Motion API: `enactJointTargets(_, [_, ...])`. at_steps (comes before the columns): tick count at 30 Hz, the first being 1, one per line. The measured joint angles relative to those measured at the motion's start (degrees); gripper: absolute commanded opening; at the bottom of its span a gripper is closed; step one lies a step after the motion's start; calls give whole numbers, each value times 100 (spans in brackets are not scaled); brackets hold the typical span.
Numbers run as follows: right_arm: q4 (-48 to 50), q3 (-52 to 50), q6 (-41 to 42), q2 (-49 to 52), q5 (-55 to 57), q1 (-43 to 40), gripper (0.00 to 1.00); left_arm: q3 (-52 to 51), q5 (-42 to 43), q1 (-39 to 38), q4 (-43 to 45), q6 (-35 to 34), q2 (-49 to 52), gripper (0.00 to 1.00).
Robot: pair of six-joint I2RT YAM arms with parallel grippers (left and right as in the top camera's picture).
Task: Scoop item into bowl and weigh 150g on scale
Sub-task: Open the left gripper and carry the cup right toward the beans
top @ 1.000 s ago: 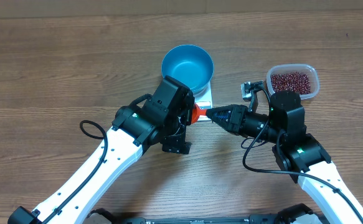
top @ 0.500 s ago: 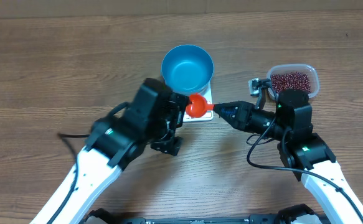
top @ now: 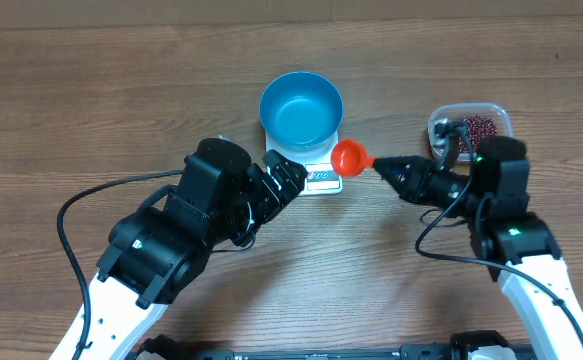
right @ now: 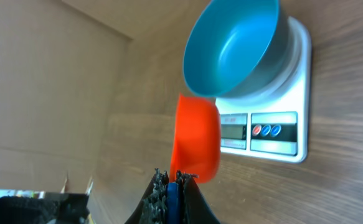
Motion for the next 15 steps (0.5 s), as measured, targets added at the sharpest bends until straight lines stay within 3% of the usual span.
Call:
enactJointTargets(12, [-2450,1912,-743,0,697,-393,4,2,-208,0,-994,1998,17,100])
enactJointTargets(15, [-3095,2343,-817,2,1213,-402,4,2,-417,0,-1294,2393,92,82])
